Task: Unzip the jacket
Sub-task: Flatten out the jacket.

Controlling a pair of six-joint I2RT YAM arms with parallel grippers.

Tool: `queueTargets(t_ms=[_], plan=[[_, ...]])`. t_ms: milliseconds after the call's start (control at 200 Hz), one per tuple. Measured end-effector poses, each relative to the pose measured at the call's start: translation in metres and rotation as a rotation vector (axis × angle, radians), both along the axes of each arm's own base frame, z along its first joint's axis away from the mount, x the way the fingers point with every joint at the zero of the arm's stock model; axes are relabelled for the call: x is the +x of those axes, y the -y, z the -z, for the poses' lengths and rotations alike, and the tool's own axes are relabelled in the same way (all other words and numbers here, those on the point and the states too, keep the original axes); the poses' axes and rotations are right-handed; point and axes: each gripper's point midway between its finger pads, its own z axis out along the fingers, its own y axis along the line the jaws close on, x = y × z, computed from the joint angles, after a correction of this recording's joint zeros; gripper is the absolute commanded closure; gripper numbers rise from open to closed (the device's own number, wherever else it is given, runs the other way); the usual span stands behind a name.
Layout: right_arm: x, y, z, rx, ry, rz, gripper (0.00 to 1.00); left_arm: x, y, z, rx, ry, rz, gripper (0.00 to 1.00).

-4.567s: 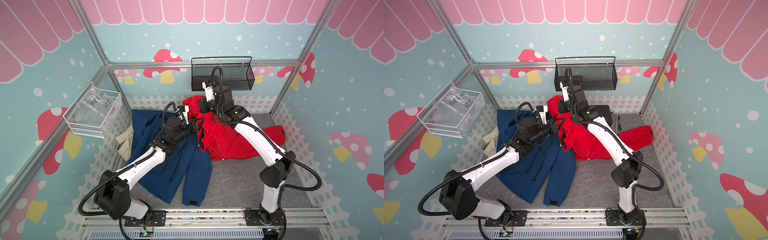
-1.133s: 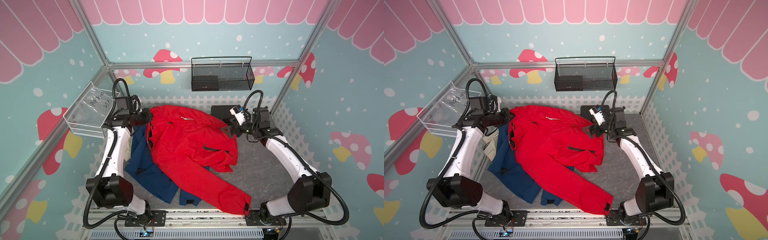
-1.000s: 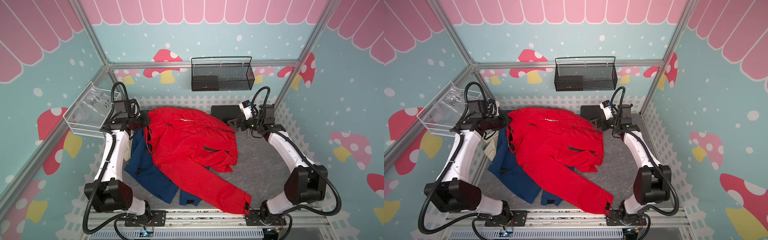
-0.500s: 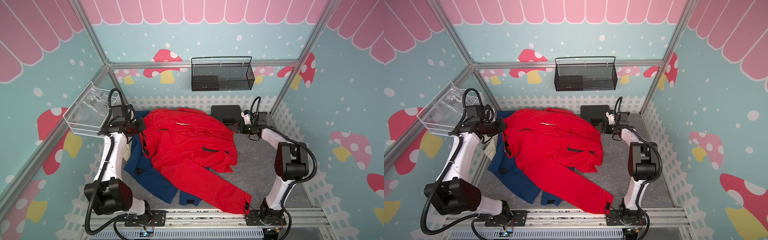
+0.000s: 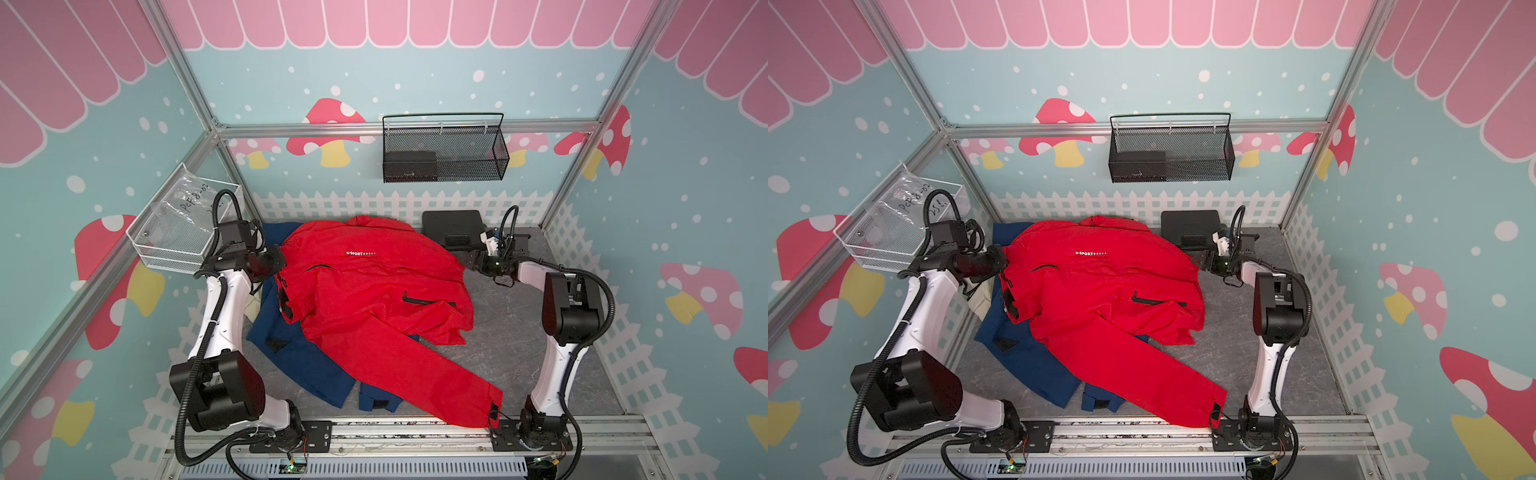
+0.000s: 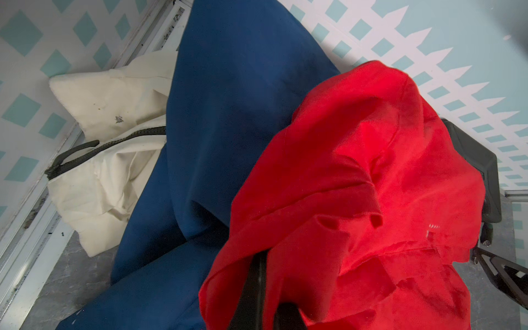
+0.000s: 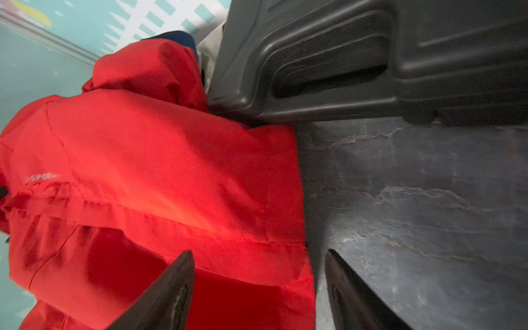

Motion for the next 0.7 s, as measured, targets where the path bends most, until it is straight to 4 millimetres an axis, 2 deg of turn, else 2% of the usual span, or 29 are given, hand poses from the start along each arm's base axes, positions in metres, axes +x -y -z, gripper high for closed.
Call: queueTargets(t_ms=[240,410,550,701], plan=[[-0.006,-0.021,0.001,0.07,0.022,-0.072,0.31,0.002,0.0,0.006,-0.012,0.008,0.006,1.0],[-0.005,-0.024,0.005,0.093,0.026,-0.072,0.31,0.0,0.003,0.013,-0.027,0.005,0.016,1.0],[-0.008,-0.018,0.011,0.056,0.028,-0.032,0.2,0.0,0.007,0.01,-0.048,0.021,0.022,1.0],[-0.015,-0.011,0.01,0.02,0.026,0.01,0.16,-0.001,0.01,0.003,-0.06,0.052,0.029,1.0]])
